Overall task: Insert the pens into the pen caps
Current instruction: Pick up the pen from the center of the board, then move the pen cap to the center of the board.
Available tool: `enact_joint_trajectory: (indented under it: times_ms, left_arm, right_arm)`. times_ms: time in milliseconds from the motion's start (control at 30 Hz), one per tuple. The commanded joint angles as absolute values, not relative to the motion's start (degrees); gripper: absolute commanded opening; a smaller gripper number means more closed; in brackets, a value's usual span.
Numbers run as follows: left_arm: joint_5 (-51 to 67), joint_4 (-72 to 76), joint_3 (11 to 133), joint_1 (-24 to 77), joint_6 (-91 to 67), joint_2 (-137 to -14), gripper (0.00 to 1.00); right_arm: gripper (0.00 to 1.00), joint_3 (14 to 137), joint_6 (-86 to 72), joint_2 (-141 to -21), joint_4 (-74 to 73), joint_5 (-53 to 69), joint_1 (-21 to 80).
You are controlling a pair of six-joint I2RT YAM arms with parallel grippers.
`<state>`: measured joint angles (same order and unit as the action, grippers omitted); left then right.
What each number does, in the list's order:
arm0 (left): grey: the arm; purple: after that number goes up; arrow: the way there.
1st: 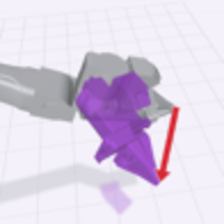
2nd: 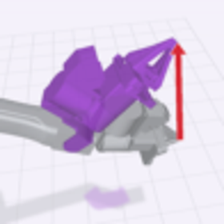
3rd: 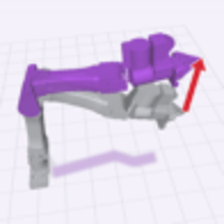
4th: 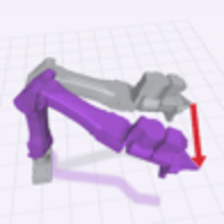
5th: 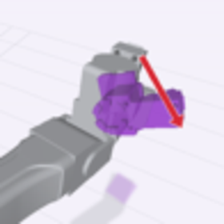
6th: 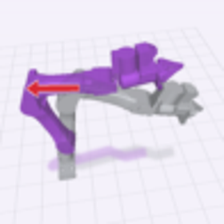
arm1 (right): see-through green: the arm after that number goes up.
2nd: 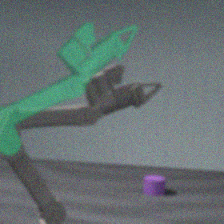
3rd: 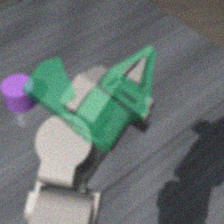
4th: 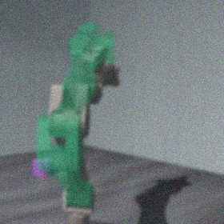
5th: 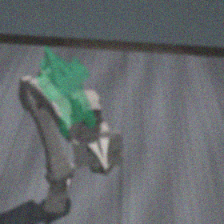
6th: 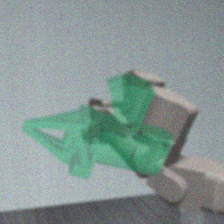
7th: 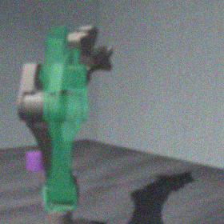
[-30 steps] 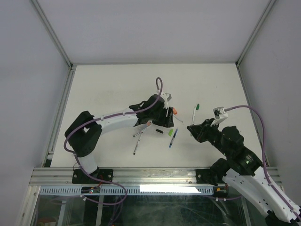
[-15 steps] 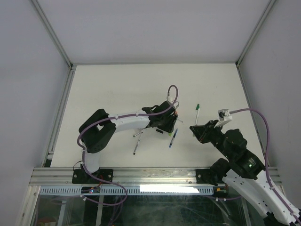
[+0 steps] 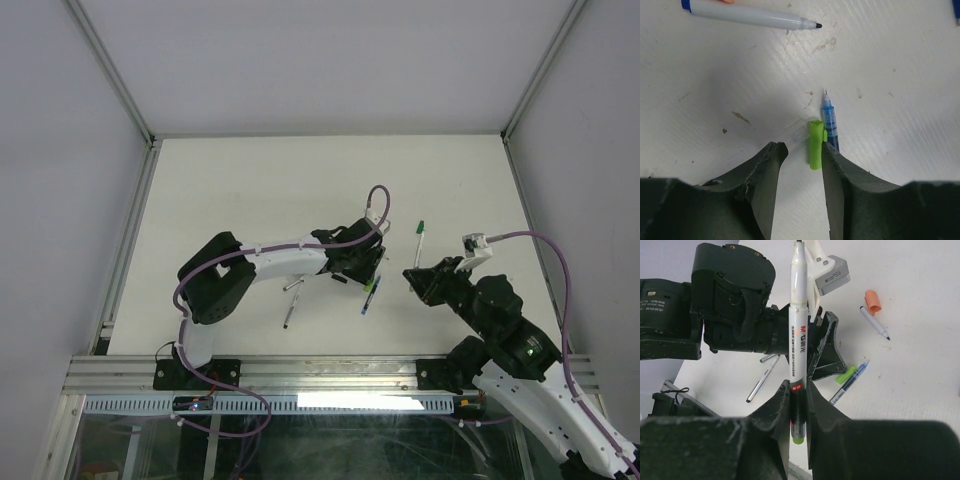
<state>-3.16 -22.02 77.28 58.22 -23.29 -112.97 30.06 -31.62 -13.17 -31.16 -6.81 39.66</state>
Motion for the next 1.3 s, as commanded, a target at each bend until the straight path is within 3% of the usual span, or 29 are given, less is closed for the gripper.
enact_joint_trajectory:
  times_ms: [0,567,1267]
  left_arm:
    - [-4.43,-21.71,78.81,58.97,-22.67,-112.76,0.39]
    - [-6.43,-22.32,77.82,60.19,-26.22,-106.14,0.43]
    - [-5.69,-21.12,77.79,62.05,-27.47,-112.08,0.35]
  right_arm:
    - [0.00,29.60,-32.42,-12.58,-29.42,-7.64,39.62]
    - [0.00,29.28,-33.04,-12.80,-29.21,-7.52,39.63]
    - [0.00,28.78,-33.66,-12.57,-29.97,-7.54,39.58]
